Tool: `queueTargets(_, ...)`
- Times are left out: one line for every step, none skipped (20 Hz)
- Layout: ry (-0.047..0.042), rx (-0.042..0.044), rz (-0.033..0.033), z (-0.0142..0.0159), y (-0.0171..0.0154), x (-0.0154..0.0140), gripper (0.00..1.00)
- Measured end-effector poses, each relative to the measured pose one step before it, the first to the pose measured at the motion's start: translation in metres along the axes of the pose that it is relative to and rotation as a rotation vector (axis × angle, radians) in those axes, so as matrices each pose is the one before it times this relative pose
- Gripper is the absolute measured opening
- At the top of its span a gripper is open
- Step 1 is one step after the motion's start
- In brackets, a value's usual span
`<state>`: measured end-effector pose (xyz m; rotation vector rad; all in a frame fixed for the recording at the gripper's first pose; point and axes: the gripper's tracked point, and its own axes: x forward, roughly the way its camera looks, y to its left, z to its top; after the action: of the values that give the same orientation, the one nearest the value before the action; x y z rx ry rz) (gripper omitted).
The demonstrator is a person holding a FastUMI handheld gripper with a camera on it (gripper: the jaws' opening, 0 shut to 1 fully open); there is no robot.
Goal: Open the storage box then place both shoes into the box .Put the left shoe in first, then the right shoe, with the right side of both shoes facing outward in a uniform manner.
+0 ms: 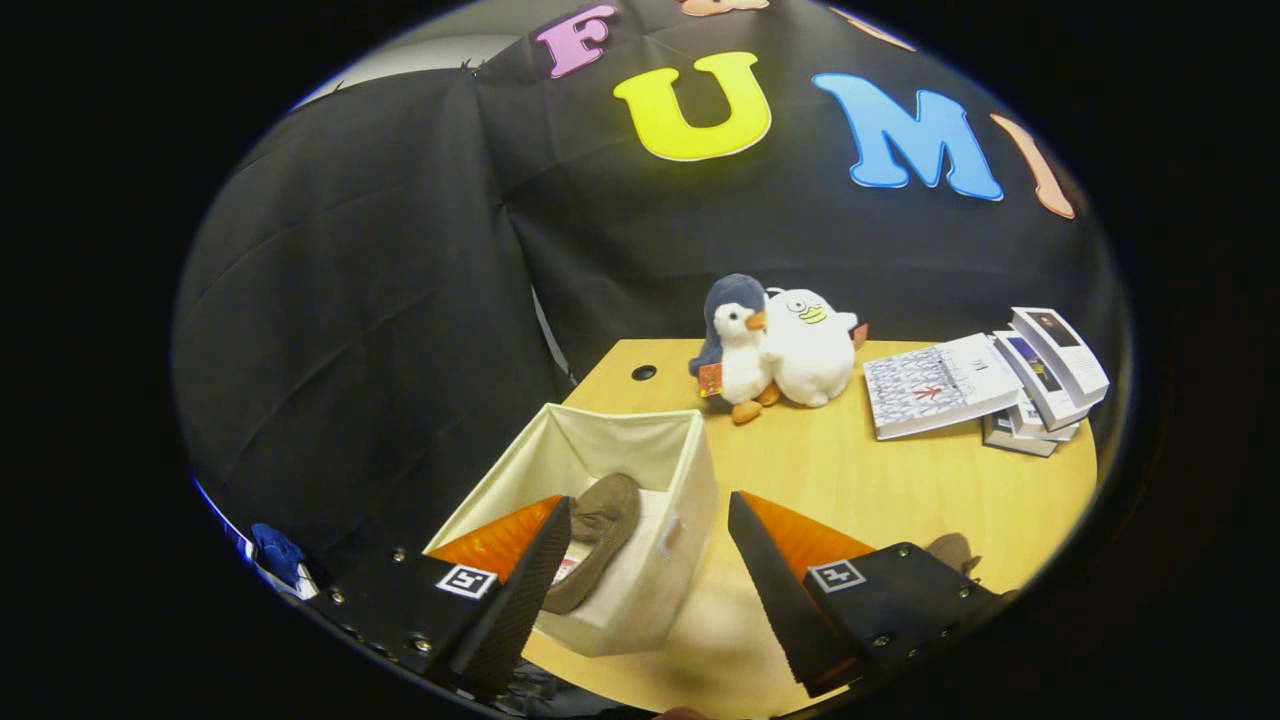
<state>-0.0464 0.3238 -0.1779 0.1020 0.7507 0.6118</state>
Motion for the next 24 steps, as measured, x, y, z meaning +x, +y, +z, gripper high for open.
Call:
queueTargets(-0.00925,-0.00228,-0.01626,0.00083,-0.01181,-0.00708,0.98)
queueTargets(-0.01129,-0.00022,-0.01914,0.00049,-0.01323,-0.00718,0.98)
queueTargets(-0.00646,-0.00161,-0.01844,-0.00053,-0.01320,-0.00649,0.98)
queueTargets(-0.00493,-0.00030,-0.01897,-0.00127,-0.01353,-0.00566,0.98)
queueTargets(-0.00452,0.00137,-0.01786,-0.00112,-0.01316,-0.00551,0.98)
queueTargets(-0.00309,0.00300,-0.01920,-0.00247,-0.01366,-0.00475,0.98)
queueTargets(-0.00274,0.00481,-0.01839,-0.00186,-0.01237,-0.00445,0.97)
queueTargets(-0.00031,0.00369,-0.01649,-0.00316,-0.01239,-0.00308,0.98)
queueTargets(0.00044,0.00408,-0.01919,-0.00291,-0.01197,-0.00337,0.97)
queueTargets(0.00087,0.00347,-0.01829,-0.00392,-0.01223,-0.00229,0.98)
queueTargets(-0.00020,0.00377,-0.01744,-0.00264,-0.01056,-0.00225,0.97)
queueTargets(0.00060,0.00360,-0.01683,-0.00381,-0.01096,-0.00119,0.98)
queueTargets(-0.00037,0.00166,-0.01939,-0.00299,-0.01068,-0.00080,0.98)
queueTargets(-0.00167,-0.00042,-0.02156,-0.00391,-0.01110,-0.00041,0.98)
queueTargets(0.00108,-0.00176,-0.01932,-0.00358,-0.01031,0.00003,0.98)
queueTargets(0.00296,-0.00176,-0.02119,-0.00492,-0.01072,0.00093,0.98)
queueTargets(0.00753,-0.00322,-0.02372,-0.00561,-0.01134,0.00105,0.98)
queueTargets(0.00831,-0.00152,-0.02573,-0.00748,-0.01177,0.00250,0.98)
queueTargets(0.01413,0.00151,-0.01876,-0.00753,-0.00918,0.00166,0.98)
queueTargets(0.01744,0.00586,-0.00886,-0.00887,-0.00734,0.00169,0.98)
queueTargets(0.01841,0.00572,-0.00742,-0.00898,-0.00559,0.00119,0.98)
queueTargets(0.01672,0.00350,-0.01372,-0.00779,-0.00777,0.00231,0.98)
queueTargets(0.01592,0.00278,-0.01069,-0.00763,-0.00779,0.00426,0.98)
queueTargets(0.01561,0.00561,-0.00377,-0.00829,-0.00450,0.00143,0.98)
